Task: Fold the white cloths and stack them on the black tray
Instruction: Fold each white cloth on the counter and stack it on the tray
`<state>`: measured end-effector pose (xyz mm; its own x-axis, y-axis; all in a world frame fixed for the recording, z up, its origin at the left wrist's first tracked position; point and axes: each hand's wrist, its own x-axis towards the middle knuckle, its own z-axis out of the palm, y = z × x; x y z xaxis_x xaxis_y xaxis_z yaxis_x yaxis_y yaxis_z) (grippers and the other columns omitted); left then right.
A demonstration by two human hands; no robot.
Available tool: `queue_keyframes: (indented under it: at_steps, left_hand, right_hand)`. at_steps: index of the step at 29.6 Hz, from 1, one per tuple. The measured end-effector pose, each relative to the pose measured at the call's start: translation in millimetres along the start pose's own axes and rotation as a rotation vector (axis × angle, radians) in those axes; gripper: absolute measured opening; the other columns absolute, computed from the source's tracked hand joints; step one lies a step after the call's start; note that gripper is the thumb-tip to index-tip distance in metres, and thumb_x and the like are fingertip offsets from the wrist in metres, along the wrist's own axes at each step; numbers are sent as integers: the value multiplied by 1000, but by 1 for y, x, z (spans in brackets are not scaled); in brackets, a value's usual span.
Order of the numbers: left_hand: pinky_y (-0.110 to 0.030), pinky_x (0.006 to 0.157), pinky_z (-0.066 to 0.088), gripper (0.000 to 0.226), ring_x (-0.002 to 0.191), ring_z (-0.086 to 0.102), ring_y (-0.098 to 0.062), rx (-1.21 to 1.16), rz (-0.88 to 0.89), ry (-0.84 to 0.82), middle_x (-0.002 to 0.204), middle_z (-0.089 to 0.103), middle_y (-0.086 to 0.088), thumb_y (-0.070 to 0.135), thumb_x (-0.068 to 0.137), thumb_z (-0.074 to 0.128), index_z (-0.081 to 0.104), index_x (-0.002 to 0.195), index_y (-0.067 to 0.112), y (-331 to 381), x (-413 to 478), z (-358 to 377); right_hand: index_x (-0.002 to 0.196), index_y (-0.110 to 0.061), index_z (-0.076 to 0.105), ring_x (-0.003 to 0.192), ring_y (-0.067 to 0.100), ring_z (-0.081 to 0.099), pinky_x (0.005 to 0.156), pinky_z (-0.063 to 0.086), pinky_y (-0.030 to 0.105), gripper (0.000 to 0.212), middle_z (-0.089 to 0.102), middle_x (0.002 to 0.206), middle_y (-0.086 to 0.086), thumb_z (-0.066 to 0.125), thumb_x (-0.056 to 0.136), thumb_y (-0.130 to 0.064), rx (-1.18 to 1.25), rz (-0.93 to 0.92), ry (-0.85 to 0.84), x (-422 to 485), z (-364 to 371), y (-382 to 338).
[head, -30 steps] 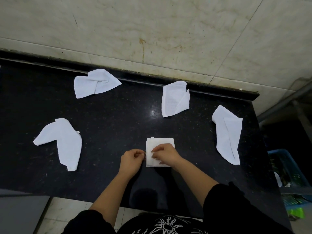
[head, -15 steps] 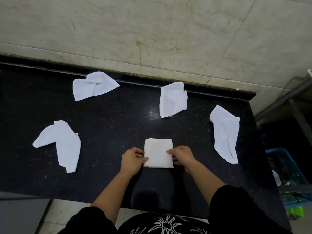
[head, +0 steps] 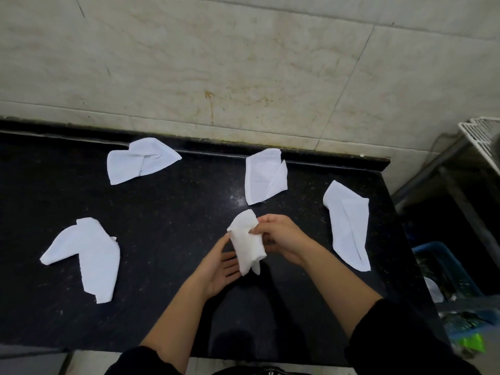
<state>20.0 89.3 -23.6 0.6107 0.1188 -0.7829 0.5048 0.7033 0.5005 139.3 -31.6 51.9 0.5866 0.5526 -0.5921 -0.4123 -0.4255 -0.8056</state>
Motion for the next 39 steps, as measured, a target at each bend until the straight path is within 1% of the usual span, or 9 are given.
queue_keyframes:
  at_steps: [4, 8, 11, 18, 22, 26, 30, 35, 39]
  left_hand:
    - [-45, 101, 48, 56, 113, 64, -27, -59, 75, -170, 121, 68, -12, 52, 86, 63, 62, 125, 12, 6, 4, 25]
    - [-33, 78, 55, 38, 102, 68, -22, 19, 151, -145, 110, 73, -7, 27, 87, 68, 64, 121, 10, 20, -1, 63]
    - [-32, 78, 55, 30, 97, 70, -20, 142, 201, -197, 106, 75, -4, 22, 89, 66, 65, 117, 13, 35, -8, 103]
    - [-31, 78, 58, 29, 98, 71, -20, 347, 330, -343, 106, 74, -7, 12, 85, 70, 66, 113, 8, 62, -30, 226]
    - [-26, 67, 59, 29, 89, 73, -18, 428, 421, -409, 99, 76, -6, 9, 81, 74, 70, 108, 2, 68, -39, 307]
    - [-27, 69, 60, 28, 82, 73, -19, 474, 481, -464, 100, 75, -12, 5, 82, 72, 69, 108, -1, 69, -47, 397]
    - [-23, 65, 59, 30, 76, 72, -16, 448, 509, -538, 103, 72, -15, 0, 84, 67, 65, 113, -7, 68, -47, 484]
    - [-23, 63, 60, 29, 79, 68, -18, 410, 480, -572, 104, 68, -17, -5, 88, 61, 60, 117, -10, 51, -39, 567]
    - [-22, 57, 59, 28, 79, 67, -19, 562, 479, -446, 104, 70, -17, -4, 86, 65, 64, 113, -9, 27, -19, 599]
  right_hand:
    - [106, 0, 65, 77, 17, 70, 66, 55, 29, 24, 73, 90, 9, 67, 83, -6, 54, -22, 28, -17, -33, -13]
    - [95, -11, 66, 75, 16, 69, 68, 57, 28, 11, 72, 88, 6, 66, 85, -6, 137, -36, 100, -38, -77, -17]
    - [103, -11, 67, 72, 14, 67, 65, 56, 29, 18, 71, 88, 3, 67, 85, -9, 181, -49, 193, -59, -115, -17]
    - [118, -12, 65, 104, 25, 68, 81, 57, 37, 38, 71, 113, 9, 71, 82, -3, 238, -183, 343, -113, -211, -41]
    - [118, -4, 62, 97, 27, 69, 75, 57, 33, 41, 71, 111, 15, 71, 79, 4, 221, -279, 408, -144, -274, -63]
    - [111, -7, 65, 84, 19, 70, 62, 56, 26, 32, 73, 100, 10, 71, 81, -1, 195, -363, 452, -183, -346, -87]
    - [108, -11, 68, 85, 20, 67, 65, 58, 29, 22, 72, 98, 8, 65, 86, -9, 203, -427, 481, -219, -423, -102]
    - [109, -16, 70, 79, 14, 66, 65, 56, 24, 27, 71, 95, 3, 64, 84, -7, 242, -389, 488, -239, -502, -97]
    - [109, -10, 68, 76, 17, 67, 62, 57, 25, 30, 72, 93, 7, 66, 81, 1, 188, -288, 562, -230, -545, -74]
